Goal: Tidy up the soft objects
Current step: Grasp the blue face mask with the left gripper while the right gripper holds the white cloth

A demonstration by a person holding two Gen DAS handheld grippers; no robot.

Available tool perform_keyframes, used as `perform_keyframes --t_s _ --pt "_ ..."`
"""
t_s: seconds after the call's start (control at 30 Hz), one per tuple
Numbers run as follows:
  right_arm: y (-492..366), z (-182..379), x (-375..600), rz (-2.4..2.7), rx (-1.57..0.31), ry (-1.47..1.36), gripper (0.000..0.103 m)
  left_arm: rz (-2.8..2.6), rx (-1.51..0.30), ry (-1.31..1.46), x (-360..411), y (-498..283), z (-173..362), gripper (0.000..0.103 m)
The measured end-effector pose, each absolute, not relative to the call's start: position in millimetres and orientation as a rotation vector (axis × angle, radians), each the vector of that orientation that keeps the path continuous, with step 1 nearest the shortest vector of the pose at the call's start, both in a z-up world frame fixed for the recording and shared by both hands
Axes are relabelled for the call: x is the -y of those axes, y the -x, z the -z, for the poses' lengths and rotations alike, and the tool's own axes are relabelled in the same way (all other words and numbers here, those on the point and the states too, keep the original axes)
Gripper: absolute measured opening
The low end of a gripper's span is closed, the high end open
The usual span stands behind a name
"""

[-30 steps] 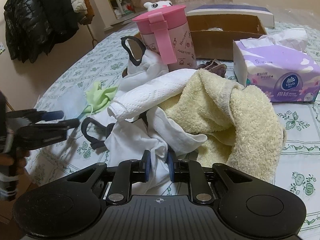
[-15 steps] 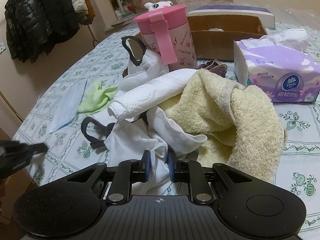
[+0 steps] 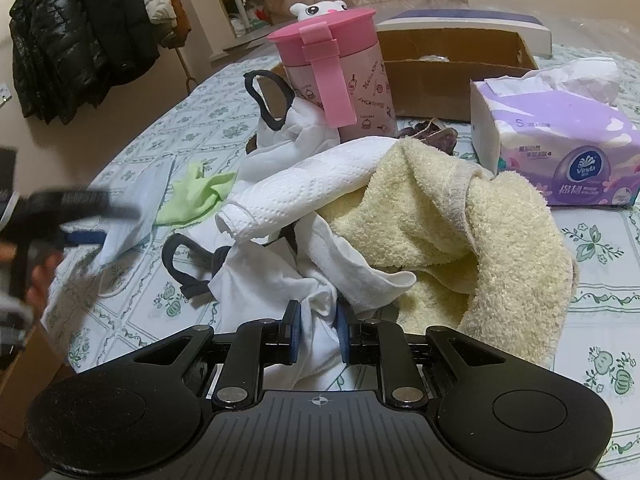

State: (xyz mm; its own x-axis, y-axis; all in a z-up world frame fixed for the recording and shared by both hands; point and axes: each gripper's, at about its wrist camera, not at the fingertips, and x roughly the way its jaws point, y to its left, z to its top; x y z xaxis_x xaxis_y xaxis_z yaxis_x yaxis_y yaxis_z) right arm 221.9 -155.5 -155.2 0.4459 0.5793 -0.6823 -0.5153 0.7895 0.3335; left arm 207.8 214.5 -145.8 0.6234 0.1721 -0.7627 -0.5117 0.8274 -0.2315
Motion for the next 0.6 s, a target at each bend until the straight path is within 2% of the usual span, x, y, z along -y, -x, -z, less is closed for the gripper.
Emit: perform_keyframes --t_s 0.1,0.17,0.2,0.23,0.27,0.3,0.33,0.6 --pt "-223 156 156 -0.684 -0.878 -0.088 0.018 -0.422 -0.823 0.445 -213 -218 148 0.085" --pt "-224 156 157 -0.686 -0.878 -0.092 0.018 -0.438 -0.836 0.348 -204 -222 150 0.072" --pt "-223 156 157 -0.686 -0.877 -0.091 0.018 -0.449 -0.839 0.284 -198 -220 152 0.062" --pt "-223 157 157 -0.686 -0.874 -0.089 0.018 -0.444 -0.829 0.242 -195 -215 152 0.044" --pt "-222 157 157 -0.686 -0.872 -0.088 0.018 -0.428 -0.816 0.225 -194 -209 153 0.034" --pt "-222 157 157 -0.686 -0.87 -0.087 0.018 -0.407 -0.813 0.226 -195 -205 152 0.009" --pt "-222 157 157 -0.686 -0.869 -0.086 0.018 -0.387 -0.819 0.238 -196 -200 152 0.003" --pt "-219 156 155 -0.685 -0.867 -0.075 0.019 -0.278 -0.873 0.161 -183 -147 146 0.002"
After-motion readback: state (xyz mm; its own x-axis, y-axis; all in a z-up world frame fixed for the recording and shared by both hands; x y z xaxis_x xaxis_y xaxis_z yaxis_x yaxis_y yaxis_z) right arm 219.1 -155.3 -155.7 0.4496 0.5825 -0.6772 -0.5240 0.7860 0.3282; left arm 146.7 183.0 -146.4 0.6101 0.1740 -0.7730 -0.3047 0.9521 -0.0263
